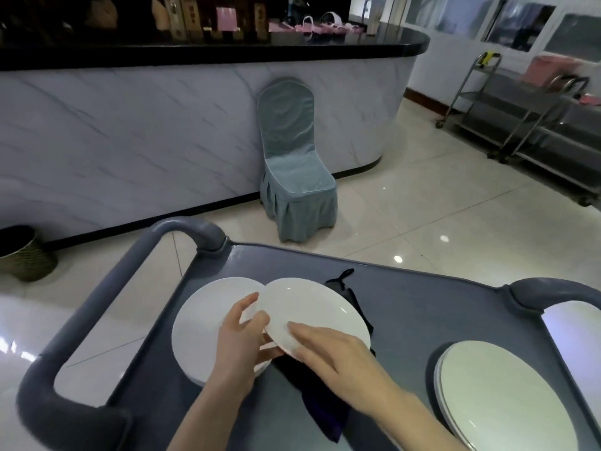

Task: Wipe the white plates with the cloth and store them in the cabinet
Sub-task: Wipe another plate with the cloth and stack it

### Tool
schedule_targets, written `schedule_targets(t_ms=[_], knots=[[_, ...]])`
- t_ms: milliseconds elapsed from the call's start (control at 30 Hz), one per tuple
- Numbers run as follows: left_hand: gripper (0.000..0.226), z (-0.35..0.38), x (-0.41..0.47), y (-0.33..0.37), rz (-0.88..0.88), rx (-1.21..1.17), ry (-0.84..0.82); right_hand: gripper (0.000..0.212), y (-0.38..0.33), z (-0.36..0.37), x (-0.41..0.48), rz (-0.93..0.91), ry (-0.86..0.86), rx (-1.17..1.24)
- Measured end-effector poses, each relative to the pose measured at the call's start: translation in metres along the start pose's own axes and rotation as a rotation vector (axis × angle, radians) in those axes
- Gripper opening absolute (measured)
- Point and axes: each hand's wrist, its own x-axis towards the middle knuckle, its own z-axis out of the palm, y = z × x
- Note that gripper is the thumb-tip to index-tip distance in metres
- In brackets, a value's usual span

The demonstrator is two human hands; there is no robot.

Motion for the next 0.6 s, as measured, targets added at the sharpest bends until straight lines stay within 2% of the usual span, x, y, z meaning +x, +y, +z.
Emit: schedule_targets(t_ms=[100,167,233,267,367,500,600], knots=[[0.037,-0.03,0.015,0.003,0.044,0.03,0.064,0.049,0.019,0.006,0.02,0.147,0.086,-0.044],[0.04,-0.048,0.025,0.006,0.063,0.068,0.086,0.056,0.034,0.011,0.034,0.332,0.17,-0.028],[0.041,-0.062,0.034,0.008,0.077,0.094,0.099,0.058,0.042,0.017,0.047,0.508,0.199,0.158],[0.041,-0.068,0.037,0.009,0.083,0.107,0.097,0.052,0.043,0.022,0.053,0.554,0.206,0.283],[0.042,-0.084,0.045,0.009,0.078,0.128,0.097,0.036,0.036,0.041,0.066,0.597,0.259,0.467],[0.03,-0.109,0.056,0.006,-0.003,0.07,0.139,0.038,0.024,0.066,0.078,0.617,0.322,0.582],[0.028,-0.124,0.061,0.001,0.0,0.072,0.145,0.042,0.016,0.08,0.084,0.643,0.363,0.603]])
